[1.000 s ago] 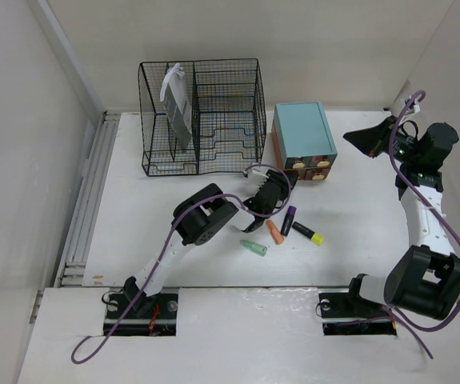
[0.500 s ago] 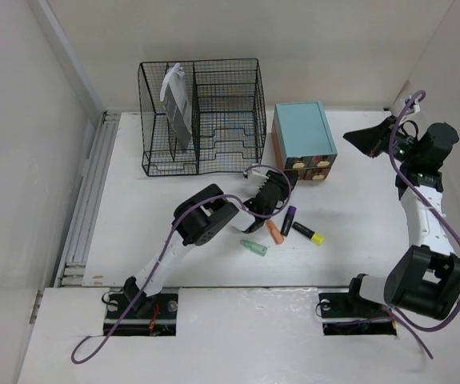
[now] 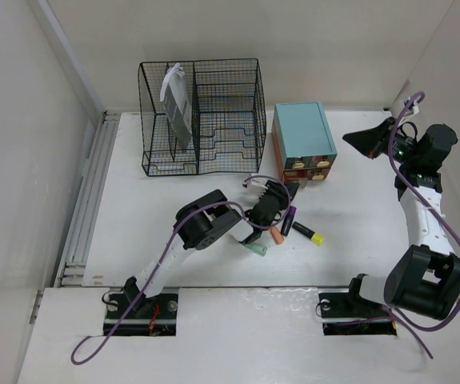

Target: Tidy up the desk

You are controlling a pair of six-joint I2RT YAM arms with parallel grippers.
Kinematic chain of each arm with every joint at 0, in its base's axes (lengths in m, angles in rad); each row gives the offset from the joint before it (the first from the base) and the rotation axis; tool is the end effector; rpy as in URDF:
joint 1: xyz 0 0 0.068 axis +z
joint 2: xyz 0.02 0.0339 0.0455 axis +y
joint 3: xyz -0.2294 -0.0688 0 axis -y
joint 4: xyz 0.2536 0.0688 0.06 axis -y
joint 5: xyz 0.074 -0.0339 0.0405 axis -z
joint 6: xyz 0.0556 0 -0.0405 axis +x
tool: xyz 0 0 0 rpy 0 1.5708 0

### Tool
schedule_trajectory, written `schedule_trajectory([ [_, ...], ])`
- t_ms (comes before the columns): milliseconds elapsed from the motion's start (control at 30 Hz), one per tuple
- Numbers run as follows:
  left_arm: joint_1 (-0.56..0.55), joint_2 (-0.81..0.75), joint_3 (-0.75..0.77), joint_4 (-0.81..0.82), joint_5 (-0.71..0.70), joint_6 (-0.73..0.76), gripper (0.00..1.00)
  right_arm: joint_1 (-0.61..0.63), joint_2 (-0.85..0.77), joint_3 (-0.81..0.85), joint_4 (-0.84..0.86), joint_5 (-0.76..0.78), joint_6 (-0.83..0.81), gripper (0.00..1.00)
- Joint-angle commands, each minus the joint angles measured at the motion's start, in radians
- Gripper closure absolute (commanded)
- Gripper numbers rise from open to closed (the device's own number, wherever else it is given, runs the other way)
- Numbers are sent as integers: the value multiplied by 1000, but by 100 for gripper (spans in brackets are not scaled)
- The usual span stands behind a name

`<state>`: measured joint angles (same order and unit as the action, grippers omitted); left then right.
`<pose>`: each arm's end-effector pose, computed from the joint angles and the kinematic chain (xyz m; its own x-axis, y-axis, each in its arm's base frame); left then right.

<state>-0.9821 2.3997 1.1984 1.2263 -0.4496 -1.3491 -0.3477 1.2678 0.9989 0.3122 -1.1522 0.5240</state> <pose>0.2759 -0.3697 0.0568 -0.4923 -0.8449 -0.2092 0.1252 0.1691 -0.9776 0.3073 -0.0574 0.3271 -0.3249 0.3341 -0.8848 -0.6435 0.6076 0.4656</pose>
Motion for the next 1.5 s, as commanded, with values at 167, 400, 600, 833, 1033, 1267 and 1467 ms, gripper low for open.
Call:
schedule_trajectory([
  [167,-70,-86,-124,59,29,39,88,-8,-30,3,79,-17,18,84],
  [400,-102,-86,-174,84,38,30,89,-8,-39,-6,79,-17,18,84],
  [600,-102,-120,-192,73,38,39,66,-8,-39,-6,88,-17,18,84],
  [833,-102,-184,-226,38,38,103,36,-8,-39,-6,88,-26,18,83],
  [1033,-113,-280,-299,38,48,150,35,-8,-39,-6,88,-46,8,80],
  [1267,-158,-528,-462,44,22,348,38,-8,-50,3,88,-232,-180,63],
  [1467,-190,-791,-560,-121,22,570,82,-8,-96,-5,137,-480,-366,46],
])
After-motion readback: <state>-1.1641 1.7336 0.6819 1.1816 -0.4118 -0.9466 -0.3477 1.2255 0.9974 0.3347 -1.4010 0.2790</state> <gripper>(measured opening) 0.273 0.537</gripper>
